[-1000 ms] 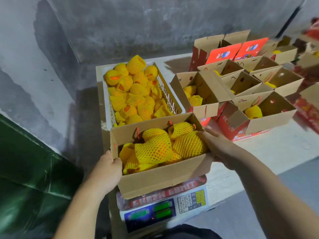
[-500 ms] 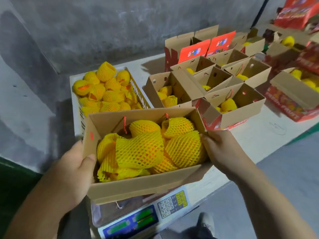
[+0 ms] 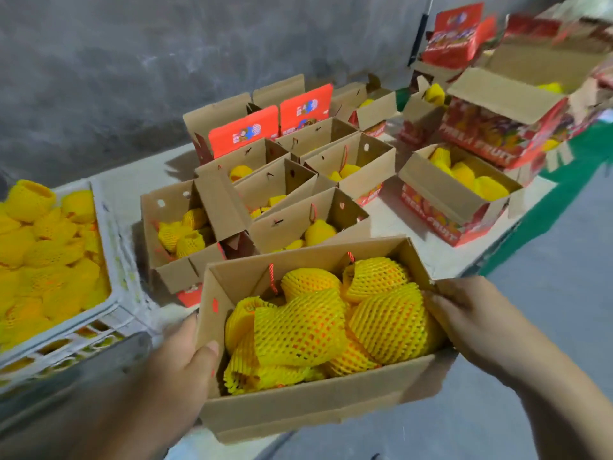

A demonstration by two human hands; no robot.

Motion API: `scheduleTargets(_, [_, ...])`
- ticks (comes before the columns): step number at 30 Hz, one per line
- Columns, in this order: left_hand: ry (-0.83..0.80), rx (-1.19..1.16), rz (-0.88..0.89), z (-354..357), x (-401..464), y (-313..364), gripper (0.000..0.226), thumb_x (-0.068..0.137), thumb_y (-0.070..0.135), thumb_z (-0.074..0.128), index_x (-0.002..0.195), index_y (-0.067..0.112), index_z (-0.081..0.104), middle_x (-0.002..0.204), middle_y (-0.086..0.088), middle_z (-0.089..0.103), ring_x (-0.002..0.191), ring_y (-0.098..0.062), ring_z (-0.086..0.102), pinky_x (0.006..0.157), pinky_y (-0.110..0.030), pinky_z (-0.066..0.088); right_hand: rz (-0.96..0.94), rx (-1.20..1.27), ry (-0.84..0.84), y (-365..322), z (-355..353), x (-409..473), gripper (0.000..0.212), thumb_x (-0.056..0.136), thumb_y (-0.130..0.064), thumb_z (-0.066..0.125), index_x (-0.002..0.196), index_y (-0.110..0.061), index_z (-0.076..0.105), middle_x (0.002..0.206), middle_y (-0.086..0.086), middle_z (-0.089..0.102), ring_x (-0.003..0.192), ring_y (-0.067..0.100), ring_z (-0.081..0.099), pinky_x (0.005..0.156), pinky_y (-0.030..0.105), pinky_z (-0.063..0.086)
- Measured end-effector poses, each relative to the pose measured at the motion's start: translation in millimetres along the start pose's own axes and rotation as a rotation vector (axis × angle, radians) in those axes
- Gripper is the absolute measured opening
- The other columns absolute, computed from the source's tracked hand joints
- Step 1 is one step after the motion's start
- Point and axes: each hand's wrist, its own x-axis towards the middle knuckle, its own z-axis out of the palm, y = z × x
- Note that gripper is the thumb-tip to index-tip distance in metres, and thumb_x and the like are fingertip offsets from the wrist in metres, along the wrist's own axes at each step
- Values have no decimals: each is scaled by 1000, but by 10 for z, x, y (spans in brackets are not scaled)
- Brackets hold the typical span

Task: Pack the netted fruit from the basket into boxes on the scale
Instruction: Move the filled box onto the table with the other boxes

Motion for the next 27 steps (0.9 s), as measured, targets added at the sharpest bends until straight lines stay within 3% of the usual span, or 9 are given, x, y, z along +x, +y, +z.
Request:
scheduleTargets(2, [-34,-15,7,396,87,286,36,105,22,54,137,39,59,113,4,72,106,-20,65,101,-47,49,24,-13,9,361,-292,172,34,101,-24,54,69,-13,61,63,2,58,60,21,54,61,50,50])
scheduleTargets(9, [-150,3,152,1425,499,1287,38,107,25,50,139,46,53,120,11,65,111,-10,60,95,-36,44,162,50,73,1413,-1059,708,34,99,-15,54,70,-1,63,64,18,57,58,23,49,56,44,44])
scheduleTargets(11, [-180,20,169,1632,720,1559,39,108,27,49,142,44,52,122,9,67,114,-14,60,98,-36,45,214,74,104,1638,-1183,863,33,98,-13,56,69,1,60,59,14,50,55,19,43,54,38,37])
scheduleTargets(14, [-233,57,202,1910,1131,1934,44,110,28,46,153,35,46,134,5,64,123,-20,59,109,-43,46,290,145,150,1884,-1352,1130,39,98,-12,56,60,-5,53,50,-5,39,47,10,34,53,33,31])
scheduleTargets(18, [-300,45,259,2143,1680,2419,45,110,26,47,154,32,45,143,-1,62,131,-25,57,115,-50,43,316,157,214,2049,-1619,1477,34,100,-17,57,67,-9,55,50,-9,37,46,9,31,56,33,29])
scheduleTargets(21, [-319,100,287,2148,2094,2875,51,107,37,46,158,36,38,151,3,56,139,-26,51,120,-51,37,329,163,252,2085,-1868,1708,30,99,-24,56,70,-14,59,50,-8,40,49,12,35,57,34,32])
scheduleTargets(23, [-341,149,353,2093,2395,3269,54,99,46,44,152,37,43,146,1,60,136,-29,53,118,-53,39,330,225,288,2089,-2022,1857,29,99,-22,58,74,-8,62,54,-4,44,55,18,40,59,37,37])
scheduleTargets(25, [-377,194,449,2047,2730,3703,43,101,41,46,144,36,51,133,-1,65,125,-29,60,110,-51,45,339,316,351,2051,-2169,2003,26,97,-15,60,75,-5,66,55,4,54,53,21,49,59,41,48])
scheduleTargets(27, [-385,252,565,2008,3046,4185,21,107,25,51,125,28,60,111,-1,69,102,-24,63,89,-40,49,345,403,397,1975,-2319,2146,19,92,-13,63,78,-5,72,63,16,69,55,25,63,64,53,61])
